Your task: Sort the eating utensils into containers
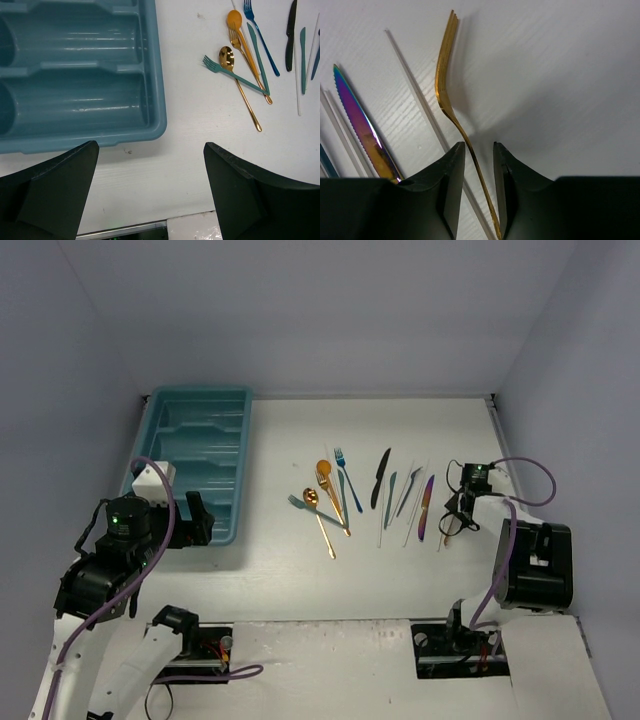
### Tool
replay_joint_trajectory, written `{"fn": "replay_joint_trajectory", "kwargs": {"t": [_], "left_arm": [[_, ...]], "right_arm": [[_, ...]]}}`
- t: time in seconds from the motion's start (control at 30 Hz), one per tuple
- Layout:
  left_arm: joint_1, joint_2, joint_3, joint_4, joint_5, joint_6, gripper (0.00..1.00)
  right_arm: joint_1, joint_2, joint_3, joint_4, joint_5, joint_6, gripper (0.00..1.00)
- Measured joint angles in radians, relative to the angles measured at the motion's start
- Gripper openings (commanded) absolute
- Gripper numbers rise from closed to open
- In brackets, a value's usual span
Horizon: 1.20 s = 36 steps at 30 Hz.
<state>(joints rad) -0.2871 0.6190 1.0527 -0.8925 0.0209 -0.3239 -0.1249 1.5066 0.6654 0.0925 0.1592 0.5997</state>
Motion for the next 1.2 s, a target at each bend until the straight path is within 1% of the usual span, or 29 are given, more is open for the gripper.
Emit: {"fn": "replay_joint_trajectory", "kwargs": {"t": [0.07, 0.17, 0.33, 0.43, 0.57, 0.7, 0.83, 0.93, 1.03, 1.1, 1.2], "left_arm": [[0.0, 0.001, 0.0, 0.0, 0.002, 0.0, 0.84], [0.0, 0.003, 0.0, 0.0, 0.008, -0.001, 0.84], [0.0, 0.01, 0.0, 0.0, 0.027, -0.008, 0.84], [0.0, 0.022, 0.001, -0.001, 0.047, -0.019, 0.84], [0.0, 0.051, 0.027, 0.0, 0.086, -0.047, 0.84], [-0.001, 0.085, 0.065, 0.02, 0.144, -0.085, 0.84], [-0.018, 0.121, 0.1, 0.07, 0.21, -0.141, 0.84], [-0.055, 0.162, 0.133, 0.106, 0.229, -0.178, 0.84], [-0.122, 0.216, 0.178, 0.147, 0.216, -0.205, 0.84], [-0.19, 0.261, 0.211, 0.172, 0.183, -0.214, 0.84], [-0.3, 0.331, 0.261, 0.204, 0.11, -0.215, 0.84]], "right_arm": [[0.0, 0.008, 0.0, 0.02, 0.0, -0.002, 0.14], [0.0, 0.017, 0.002, 0.037, 0.004, -0.007, 0.0], [0.011, 0.013, 0.006, 0.023, 0.033, -0.039, 0.0], [0.047, -0.031, 0.017, -0.035, 0.078, -0.058, 0.0], [0.209, -0.149, 0.127, -0.137, 0.161, -0.083, 0.0], [0.355, -0.252, 0.276, -0.162, 0.191, -0.089, 0.0], [0.523, -0.295, 0.386, -0.185, 0.219, -0.089, 0.0], [0.661, -0.273, 0.467, -0.199, 0.226, -0.088, 0.0], [0.773, -0.218, 0.549, -0.214, 0.231, -0.089, 0.0], [0.828, -0.17, 0.607, -0.221, 0.233, -0.089, 0.0], [0.874, -0.099, 0.676, -0.226, 0.236, -0.084, 0.0]]}}
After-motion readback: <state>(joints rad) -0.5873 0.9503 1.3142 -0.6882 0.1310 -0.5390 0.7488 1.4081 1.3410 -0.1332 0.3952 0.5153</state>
